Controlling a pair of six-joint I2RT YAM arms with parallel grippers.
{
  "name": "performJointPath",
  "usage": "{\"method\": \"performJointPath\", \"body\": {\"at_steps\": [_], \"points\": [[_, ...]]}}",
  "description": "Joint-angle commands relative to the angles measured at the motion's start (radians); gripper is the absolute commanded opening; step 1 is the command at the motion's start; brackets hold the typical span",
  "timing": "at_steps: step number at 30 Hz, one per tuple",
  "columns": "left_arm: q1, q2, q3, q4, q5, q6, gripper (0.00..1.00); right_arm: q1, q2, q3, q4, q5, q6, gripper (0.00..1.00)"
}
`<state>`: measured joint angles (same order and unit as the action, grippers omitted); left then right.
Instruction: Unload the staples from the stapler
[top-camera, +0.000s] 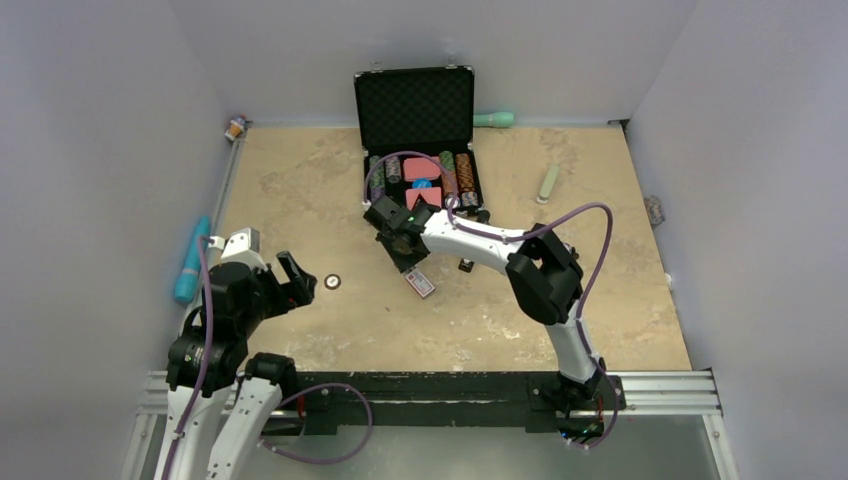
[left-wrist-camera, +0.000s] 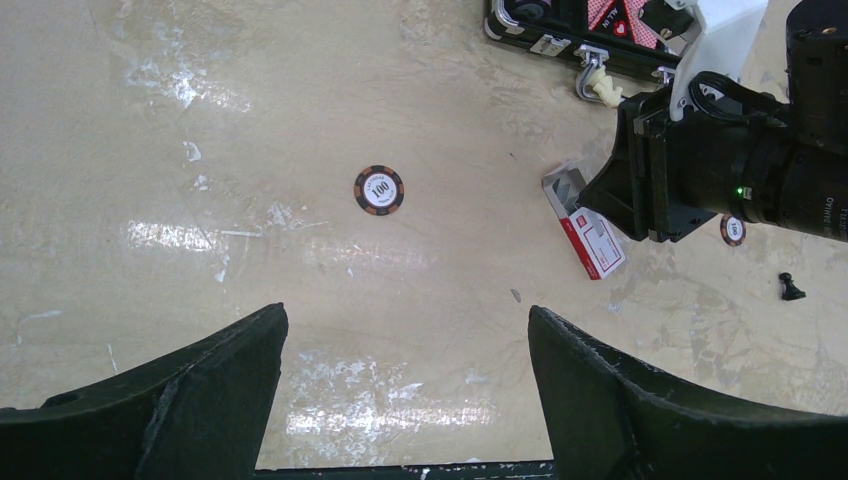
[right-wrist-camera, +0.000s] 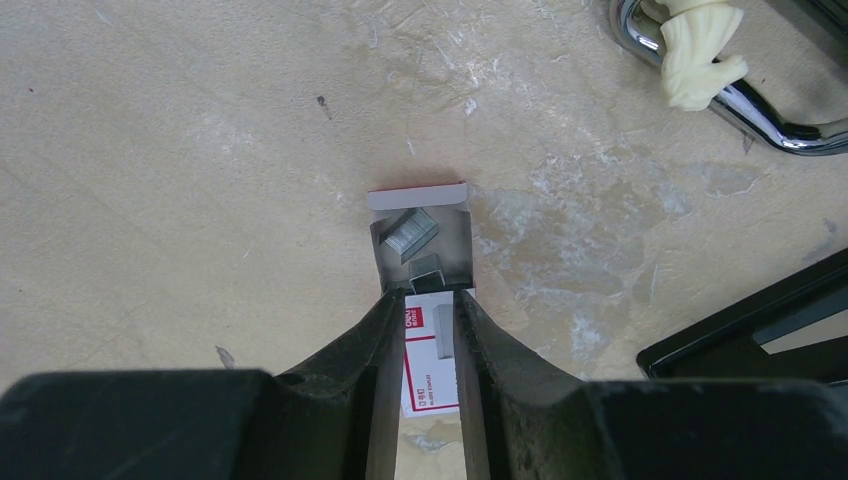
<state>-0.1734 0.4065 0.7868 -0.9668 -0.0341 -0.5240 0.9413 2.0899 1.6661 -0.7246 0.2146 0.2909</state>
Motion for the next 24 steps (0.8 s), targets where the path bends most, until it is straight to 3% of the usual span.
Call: {"method": "performJointPath", "body": {"at_steps": [1,6,17,20,24], "points": [[-0.005,0.002,0.009,0.019,-0.007,-0.011,0.93,-0.002,-0.029,0.063,-0.019,0.0,0.01,0.27],[-0.005,0.003,0.009,0.02,-0.005,-0.01,0.93,-0.003,-0.094,0.071,-0.033,0.004,0.014,0.31],[-0.005,0.041,-0.011,0.067,0.051,0.001,0.93,-0.003,-0.334,-0.048,-0.067,0.011,0.099,0.57],[-0.01,0.143,-0.004,0.088,0.127,0.008,0.93,-0.005,-0.421,-0.127,-0.068,0.014,0.145,0.62],[-0.094,0.311,0.034,0.158,0.098,0.03,0.93,-0.02,-0.499,-0.226,-0.062,-0.021,0.198,0.65]]}}
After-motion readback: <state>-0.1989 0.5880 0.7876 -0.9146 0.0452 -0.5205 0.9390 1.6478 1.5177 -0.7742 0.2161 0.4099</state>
